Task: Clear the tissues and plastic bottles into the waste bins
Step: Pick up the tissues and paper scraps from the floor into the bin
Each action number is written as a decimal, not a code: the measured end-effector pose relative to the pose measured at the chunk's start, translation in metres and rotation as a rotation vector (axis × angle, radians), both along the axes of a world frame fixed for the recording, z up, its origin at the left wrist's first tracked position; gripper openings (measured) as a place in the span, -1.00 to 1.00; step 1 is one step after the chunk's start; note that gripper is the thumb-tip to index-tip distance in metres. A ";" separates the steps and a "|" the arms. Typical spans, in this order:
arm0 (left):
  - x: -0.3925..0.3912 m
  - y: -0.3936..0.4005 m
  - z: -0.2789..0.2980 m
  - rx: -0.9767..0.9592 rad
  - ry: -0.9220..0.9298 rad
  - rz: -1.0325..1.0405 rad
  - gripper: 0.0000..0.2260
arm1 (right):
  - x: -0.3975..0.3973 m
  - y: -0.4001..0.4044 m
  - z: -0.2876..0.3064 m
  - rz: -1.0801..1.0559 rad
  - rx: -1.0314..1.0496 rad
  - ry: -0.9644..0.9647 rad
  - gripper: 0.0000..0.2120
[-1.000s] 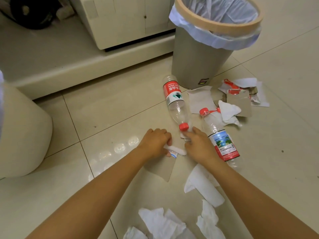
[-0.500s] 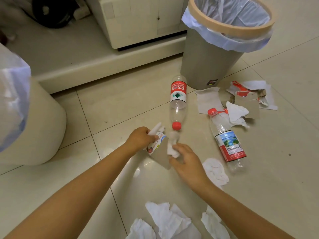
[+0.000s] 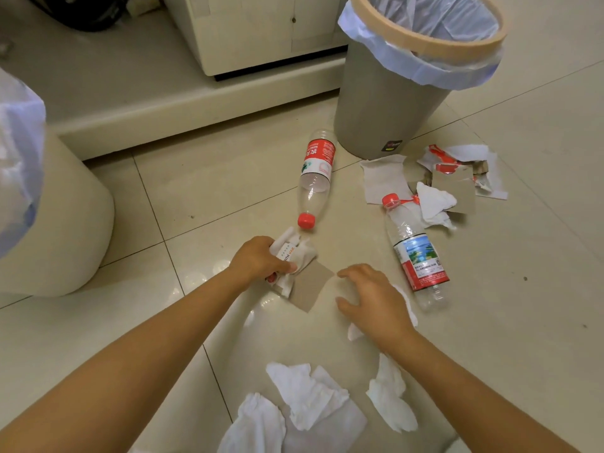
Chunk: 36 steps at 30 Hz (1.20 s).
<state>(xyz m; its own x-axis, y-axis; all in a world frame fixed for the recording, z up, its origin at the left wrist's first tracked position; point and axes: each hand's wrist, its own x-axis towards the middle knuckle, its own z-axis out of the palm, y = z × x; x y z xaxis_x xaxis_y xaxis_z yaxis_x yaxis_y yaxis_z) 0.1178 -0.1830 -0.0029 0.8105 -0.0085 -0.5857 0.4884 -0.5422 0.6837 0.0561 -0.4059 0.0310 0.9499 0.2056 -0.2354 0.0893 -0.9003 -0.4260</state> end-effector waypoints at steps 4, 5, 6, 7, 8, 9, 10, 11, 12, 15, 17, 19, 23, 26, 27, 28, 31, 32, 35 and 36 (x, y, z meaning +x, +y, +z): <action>-0.008 -0.007 0.001 0.013 0.006 -0.086 -0.69 | -0.006 -0.036 -0.001 0.066 -0.321 0.260 0.00; -0.010 -0.010 0.000 0.020 0.005 -0.101 -0.70 | -0.009 -0.039 -0.002 0.078 -0.368 0.307 0.08; -0.011 -0.012 -0.001 0.028 0.001 -0.119 -0.70 | -0.011 -0.042 -0.004 0.091 -0.404 0.338 0.13; -0.013 -0.014 -0.001 0.035 -0.002 -0.135 -0.69 | -0.015 -0.044 -0.005 0.107 -0.432 0.356 0.13; -0.014 -0.016 -0.002 0.040 -0.005 -0.145 -0.68 | -0.018 -0.044 -0.006 0.127 -0.456 0.357 0.10; -0.015 -0.017 -0.002 0.045 -0.007 -0.150 -0.68 | -0.023 -0.045 -0.007 0.146 -0.473 0.334 0.03; -0.015 -0.017 -0.002 0.048 -0.010 -0.153 -0.68 | -0.027 -0.046 -0.009 0.161 -0.475 0.283 -0.08; -0.016 -0.016 -0.001 0.052 -0.011 -0.156 -0.68 | -0.031 -0.049 -0.012 0.167 -0.450 0.216 -0.21; -0.017 -0.016 -0.001 0.058 -0.010 -0.162 -0.67 | -0.034 -0.051 -0.013 0.162 -0.402 0.159 -0.35; -0.019 -0.014 0.001 0.058 -0.006 -0.165 -0.66 | -0.037 -0.056 -0.012 0.164 -0.282 0.103 -0.65; -0.021 -0.013 0.003 0.038 0.002 -0.156 -0.68 | -0.037 -0.056 -0.003 0.179 -0.238 0.060 -0.72; -0.024 -0.010 0.003 0.032 0.010 -0.159 -0.69 | -0.038 -0.053 0.012 0.199 -0.187 0.002 -0.70; -0.026 -0.007 0.004 0.045 0.024 -0.169 -0.68 | -0.057 -0.048 0.034 0.277 -0.173 0.115 -0.60; -0.028 -0.008 0.005 0.054 0.024 -0.165 -0.68 | -0.082 -0.047 0.027 0.357 -0.343 0.291 -0.46; -0.028 -0.008 0.005 0.049 0.020 -0.165 -0.67 | -0.089 -0.047 0.023 0.359 -0.389 0.333 -0.36; -0.029 -0.008 0.005 0.051 0.015 -0.169 -0.66 | -0.095 -0.048 0.018 0.366 -0.434 0.362 -0.25; -0.030 -0.006 0.007 0.079 0.001 -0.188 -0.67 | -0.109 -0.052 0.010 0.382 -0.521 0.449 -0.03; -0.030 -0.004 0.007 0.089 -0.001 -0.189 -0.67 | -0.114 -0.054 0.007 0.389 -0.525 0.442 0.00; -0.031 -0.003 0.007 0.101 0.001 -0.179 -0.63 | -0.121 -0.063 -0.001 0.443 -0.491 0.282 0.11; -0.032 -0.003 0.007 0.101 0.003 -0.176 -0.62 | -0.123 -0.069 -0.005 0.461 -0.495 0.247 0.09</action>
